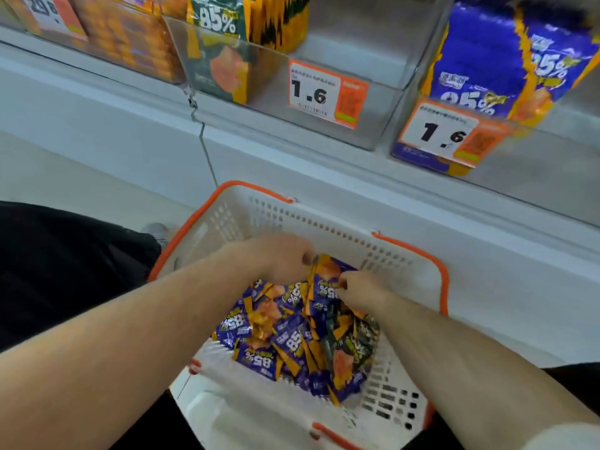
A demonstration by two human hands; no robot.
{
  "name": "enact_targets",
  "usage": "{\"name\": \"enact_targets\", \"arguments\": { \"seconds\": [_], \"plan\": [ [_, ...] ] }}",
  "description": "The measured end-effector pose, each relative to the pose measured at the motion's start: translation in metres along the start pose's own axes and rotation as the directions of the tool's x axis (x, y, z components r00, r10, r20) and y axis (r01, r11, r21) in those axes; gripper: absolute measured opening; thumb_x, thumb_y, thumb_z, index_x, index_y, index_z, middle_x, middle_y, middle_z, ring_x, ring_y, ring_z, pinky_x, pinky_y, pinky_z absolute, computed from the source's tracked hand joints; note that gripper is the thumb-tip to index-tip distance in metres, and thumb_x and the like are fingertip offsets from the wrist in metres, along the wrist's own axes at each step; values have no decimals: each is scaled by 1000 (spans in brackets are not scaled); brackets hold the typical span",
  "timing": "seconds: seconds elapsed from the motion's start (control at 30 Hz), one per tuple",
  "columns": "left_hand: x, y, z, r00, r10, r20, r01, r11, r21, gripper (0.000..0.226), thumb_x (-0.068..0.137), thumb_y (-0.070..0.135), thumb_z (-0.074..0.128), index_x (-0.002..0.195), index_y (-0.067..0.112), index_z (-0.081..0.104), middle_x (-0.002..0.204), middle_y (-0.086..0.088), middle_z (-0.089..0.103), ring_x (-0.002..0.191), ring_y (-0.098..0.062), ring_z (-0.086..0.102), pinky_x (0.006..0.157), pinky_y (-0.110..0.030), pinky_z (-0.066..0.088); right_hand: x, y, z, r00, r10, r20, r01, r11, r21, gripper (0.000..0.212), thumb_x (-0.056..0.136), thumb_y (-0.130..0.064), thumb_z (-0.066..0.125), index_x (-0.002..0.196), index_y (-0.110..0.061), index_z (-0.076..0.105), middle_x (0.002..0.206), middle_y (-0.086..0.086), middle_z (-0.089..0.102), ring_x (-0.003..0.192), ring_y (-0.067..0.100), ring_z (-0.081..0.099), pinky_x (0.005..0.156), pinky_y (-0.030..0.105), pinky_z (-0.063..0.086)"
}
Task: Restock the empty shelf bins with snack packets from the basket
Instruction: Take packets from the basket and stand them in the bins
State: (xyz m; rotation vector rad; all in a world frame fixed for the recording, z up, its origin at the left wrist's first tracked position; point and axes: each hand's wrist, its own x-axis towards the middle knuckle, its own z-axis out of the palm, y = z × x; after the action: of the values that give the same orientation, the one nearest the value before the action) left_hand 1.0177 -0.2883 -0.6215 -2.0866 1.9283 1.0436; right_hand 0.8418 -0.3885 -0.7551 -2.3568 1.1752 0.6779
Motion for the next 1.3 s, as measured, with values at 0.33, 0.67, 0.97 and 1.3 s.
{"name": "enact_targets", "arguments": {
  "seconds": [0.33, 0.67, 0.97, 1.3],
  "plan": [
    [0, -17, 8, 995, -92, 43, 94, 994, -55, 30, 98, 26, 48, 124, 14, 57, 123, -3, 59, 108, -22, 56, 90, -30, 42, 6, -8, -29, 992, 99, -74, -101, 994, -33, 27, 88, -31, 61, 67, -17, 50, 67, 0, 52, 58, 15, 51, 46, 24, 36],
    [-12, -42, 44, 956, -86, -281, 24, 976, -215, 108, 71, 41, 83, 153, 19, 15, 150, -4, 26, 133, -24, 40, 105, -33, 40, -4, -73, -109, 961, -110, 253, -268, -143, 953, 30, 87, -9, 49, 59, -13, 39, 48, 5, 39, 36, 15, 34, 54, 37, 58],
    [-30, -46, -28, 732, -327, -598, -58, 844, -533, 11, 85, 23, 74, 91, 26, 65, 83, 7, 65, 80, -11, 61, 68, -26, 47, -12, -55, -127, 966, -60, 250, -220, 311, 924, 33, 99, -41, 48, 85, -13, 61, 69, 7, 60, 50, 16, 50, 66, 34, 51],
    [-54, -55, -131, 942, -111, -317, 124, 992, 21, 20, 81, 27, 76, 74, 25, 58, 70, 9, 56, 68, -13, 53, 61, -28, 38, -55, -114, -181, 848, -237, -474, 529, 423, 735, 32, 93, -44, 56, 86, -17, 71, 63, -14, 63, 47, 0, 45, 57, 22, 34]
  ]
}}
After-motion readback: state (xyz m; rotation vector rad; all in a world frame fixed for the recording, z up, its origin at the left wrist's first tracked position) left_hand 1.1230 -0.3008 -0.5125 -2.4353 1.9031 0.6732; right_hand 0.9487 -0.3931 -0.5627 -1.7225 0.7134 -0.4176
